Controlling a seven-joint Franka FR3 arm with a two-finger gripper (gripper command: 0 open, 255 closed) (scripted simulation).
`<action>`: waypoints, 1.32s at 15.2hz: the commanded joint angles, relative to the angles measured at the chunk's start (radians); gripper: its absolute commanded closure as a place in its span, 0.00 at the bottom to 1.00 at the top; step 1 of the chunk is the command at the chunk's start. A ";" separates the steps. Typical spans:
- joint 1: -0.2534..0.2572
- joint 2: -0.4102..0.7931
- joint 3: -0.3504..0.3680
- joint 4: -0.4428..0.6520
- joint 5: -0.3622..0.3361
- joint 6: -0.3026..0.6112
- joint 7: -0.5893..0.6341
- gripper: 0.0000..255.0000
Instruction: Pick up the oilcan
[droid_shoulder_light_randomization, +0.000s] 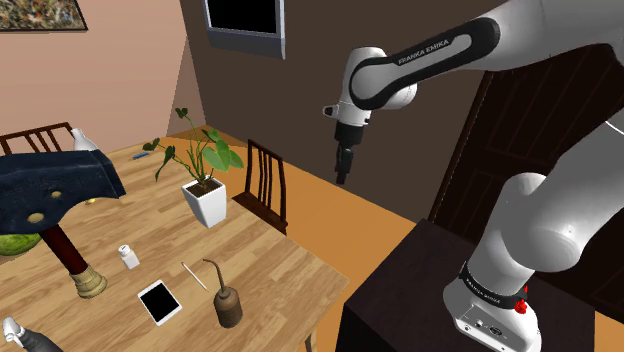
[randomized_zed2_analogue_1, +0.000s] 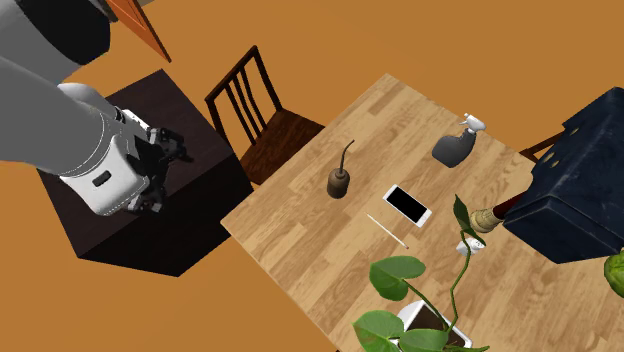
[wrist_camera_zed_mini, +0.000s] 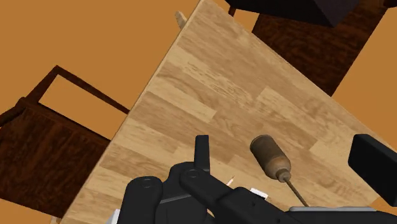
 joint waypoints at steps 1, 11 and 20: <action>0.027 0.062 -0.002 0.012 0.029 0.057 -0.072 0.00; 0.127 0.400 0.041 0.169 0.206 0.251 -0.421 0.00; 0.164 0.673 0.145 0.369 0.302 0.344 -0.680 0.00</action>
